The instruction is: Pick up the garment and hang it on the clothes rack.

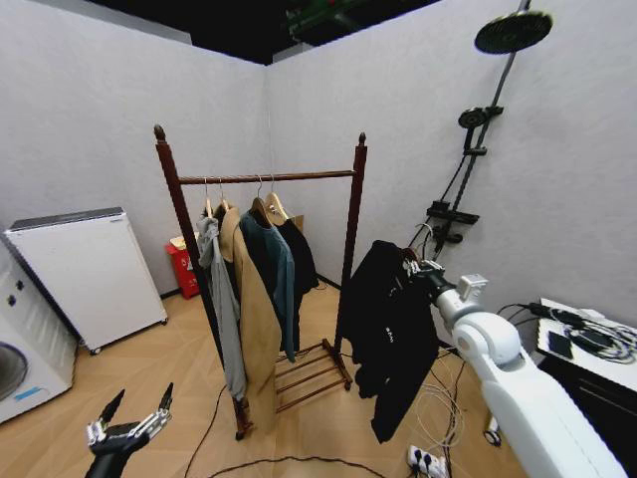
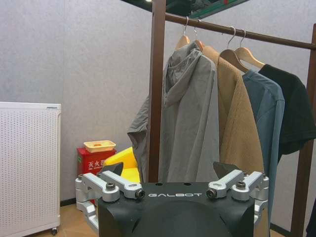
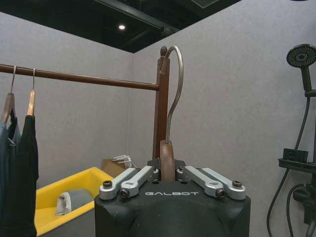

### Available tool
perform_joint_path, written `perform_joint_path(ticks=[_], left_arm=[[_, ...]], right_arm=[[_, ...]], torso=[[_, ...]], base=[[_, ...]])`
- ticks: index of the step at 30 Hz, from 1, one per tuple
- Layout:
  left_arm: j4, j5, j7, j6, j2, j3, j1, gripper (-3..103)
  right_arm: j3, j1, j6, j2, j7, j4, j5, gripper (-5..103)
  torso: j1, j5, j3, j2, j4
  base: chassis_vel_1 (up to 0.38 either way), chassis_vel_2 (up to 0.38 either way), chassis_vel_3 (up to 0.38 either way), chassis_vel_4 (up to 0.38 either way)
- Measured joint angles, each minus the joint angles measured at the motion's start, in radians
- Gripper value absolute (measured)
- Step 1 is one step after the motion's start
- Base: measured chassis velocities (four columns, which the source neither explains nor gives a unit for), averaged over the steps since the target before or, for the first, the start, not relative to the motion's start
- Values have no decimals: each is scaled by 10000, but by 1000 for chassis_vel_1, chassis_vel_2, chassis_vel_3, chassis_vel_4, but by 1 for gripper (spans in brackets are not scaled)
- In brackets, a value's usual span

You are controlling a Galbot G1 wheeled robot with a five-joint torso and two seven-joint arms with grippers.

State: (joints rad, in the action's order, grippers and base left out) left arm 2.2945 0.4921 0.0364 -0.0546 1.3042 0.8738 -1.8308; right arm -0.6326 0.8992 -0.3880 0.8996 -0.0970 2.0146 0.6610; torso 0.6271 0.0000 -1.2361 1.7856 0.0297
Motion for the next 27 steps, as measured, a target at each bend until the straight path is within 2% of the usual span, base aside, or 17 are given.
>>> perform_joint_path(ticks=[8,17,27], left_arm=[[0,0,0,-1,0,0,0,100],[0,0,0,-1,0,0,-1,100],[0,0,0,-1,0,0,-1,100]], right_arm=[[-169,401,-111,117,496,287,259,10],[295,135,-114,299,536,132,44,10],[551,31,-104,429,550,86,-207,10]], torso=[[0,0,-1,-1,-10],[-1,-1,0,0,-10],[0,-2,-2,-3,-10]], base=[[0,0,0,0],[0,0,0,0],[-133,143,139,-142]])
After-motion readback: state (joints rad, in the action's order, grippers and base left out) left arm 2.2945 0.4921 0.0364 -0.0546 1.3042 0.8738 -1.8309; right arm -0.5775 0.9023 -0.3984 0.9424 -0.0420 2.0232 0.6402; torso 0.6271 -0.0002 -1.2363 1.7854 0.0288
